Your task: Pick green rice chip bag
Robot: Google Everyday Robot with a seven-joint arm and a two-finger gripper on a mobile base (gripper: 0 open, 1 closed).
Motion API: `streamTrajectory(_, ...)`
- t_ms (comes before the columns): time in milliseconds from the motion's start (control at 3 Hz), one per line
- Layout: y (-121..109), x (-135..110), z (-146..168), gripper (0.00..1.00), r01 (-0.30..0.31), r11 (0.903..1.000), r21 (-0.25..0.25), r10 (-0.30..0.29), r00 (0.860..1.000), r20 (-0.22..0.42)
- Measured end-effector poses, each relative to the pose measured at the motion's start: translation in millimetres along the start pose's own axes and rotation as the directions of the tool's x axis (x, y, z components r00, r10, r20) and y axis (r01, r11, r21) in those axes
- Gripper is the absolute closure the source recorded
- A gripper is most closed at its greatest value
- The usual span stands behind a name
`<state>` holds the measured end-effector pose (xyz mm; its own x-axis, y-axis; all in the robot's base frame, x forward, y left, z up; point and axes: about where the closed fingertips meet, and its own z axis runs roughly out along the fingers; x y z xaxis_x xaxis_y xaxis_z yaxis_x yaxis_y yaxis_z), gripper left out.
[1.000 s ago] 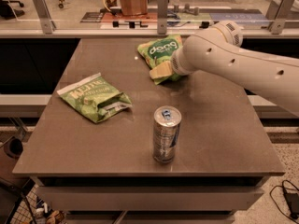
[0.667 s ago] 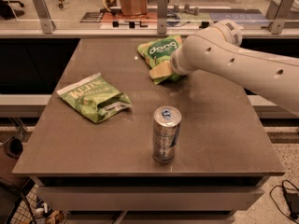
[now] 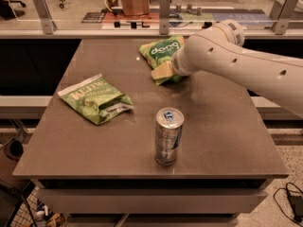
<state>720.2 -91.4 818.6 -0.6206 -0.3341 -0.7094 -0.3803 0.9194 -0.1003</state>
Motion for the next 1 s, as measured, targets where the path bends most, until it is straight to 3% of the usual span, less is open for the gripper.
streamTrajectory(1000,-0.1,-0.8,-0.7,1.0,0.0,1.0,0.0,0.0,1.0,0.0)
